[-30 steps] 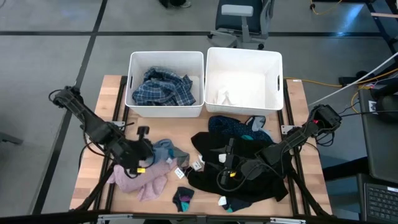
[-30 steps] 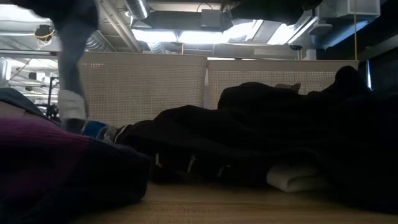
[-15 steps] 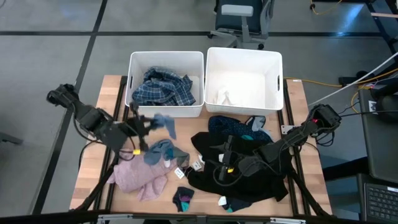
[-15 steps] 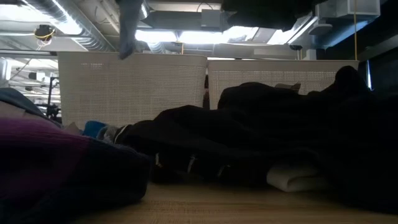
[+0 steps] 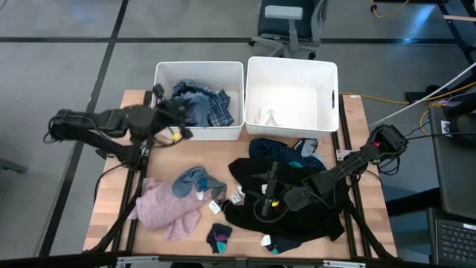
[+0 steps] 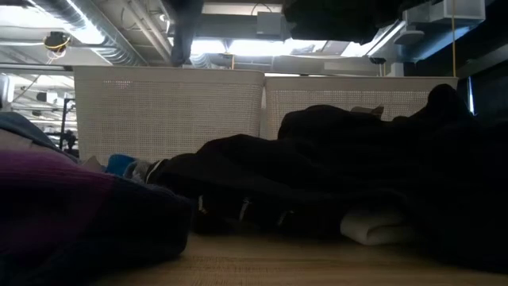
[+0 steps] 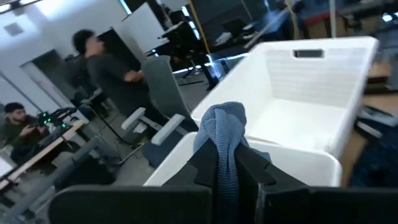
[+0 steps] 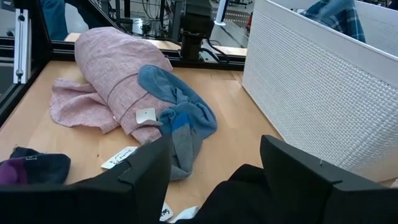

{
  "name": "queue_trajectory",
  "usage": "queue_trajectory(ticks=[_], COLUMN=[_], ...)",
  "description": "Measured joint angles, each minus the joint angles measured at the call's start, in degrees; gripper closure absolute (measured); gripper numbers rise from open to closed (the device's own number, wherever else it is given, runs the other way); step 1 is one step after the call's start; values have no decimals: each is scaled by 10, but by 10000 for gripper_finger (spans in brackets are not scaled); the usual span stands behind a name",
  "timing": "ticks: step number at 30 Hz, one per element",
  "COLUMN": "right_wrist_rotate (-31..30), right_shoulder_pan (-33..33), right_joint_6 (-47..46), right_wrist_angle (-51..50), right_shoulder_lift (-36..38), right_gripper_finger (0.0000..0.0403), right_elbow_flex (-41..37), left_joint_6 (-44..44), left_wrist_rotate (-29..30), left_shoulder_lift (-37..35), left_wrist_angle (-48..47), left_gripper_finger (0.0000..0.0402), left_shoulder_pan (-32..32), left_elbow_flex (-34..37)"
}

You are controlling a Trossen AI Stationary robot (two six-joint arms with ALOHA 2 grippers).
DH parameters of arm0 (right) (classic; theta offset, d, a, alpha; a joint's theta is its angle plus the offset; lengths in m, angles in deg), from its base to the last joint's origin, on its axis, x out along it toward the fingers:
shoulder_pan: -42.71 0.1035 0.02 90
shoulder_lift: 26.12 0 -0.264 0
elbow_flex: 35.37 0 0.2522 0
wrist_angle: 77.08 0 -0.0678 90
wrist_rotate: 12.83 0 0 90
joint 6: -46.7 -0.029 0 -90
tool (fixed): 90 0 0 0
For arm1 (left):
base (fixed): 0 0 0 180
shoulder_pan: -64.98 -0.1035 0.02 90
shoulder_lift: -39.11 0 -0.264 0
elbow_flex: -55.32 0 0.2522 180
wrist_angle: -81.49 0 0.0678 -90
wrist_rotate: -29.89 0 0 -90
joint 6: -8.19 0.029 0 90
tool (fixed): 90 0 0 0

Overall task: Sort clothes
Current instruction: Put the bottom left blue sock into the left white bin

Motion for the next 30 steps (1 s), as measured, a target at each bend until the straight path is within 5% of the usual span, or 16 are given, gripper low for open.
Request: queue_trajectory(ticks=[9,18,30], right_wrist_rotate=[0,0,0], right_shoulder_pan=[0,0,0], right_joint_6=[0,-14,-30], right_wrist_angle=[-5,-21,-27], right_shoulder_lift=[0,0,0], right_gripper_finger=[158,158,158], right_elbow_flex=[0,0,0], left_joint_6=[-33,-82,-119], left_wrist_rotate=[-147,-162,-176], left_shoulder_lift=[45,125,154], left_wrist_angle=[52,42,-30], left_gripper_finger=[386,374,254], left_shoulder_pan=[-172,-237,-255], left_elbow_flex=[0,0,-5])
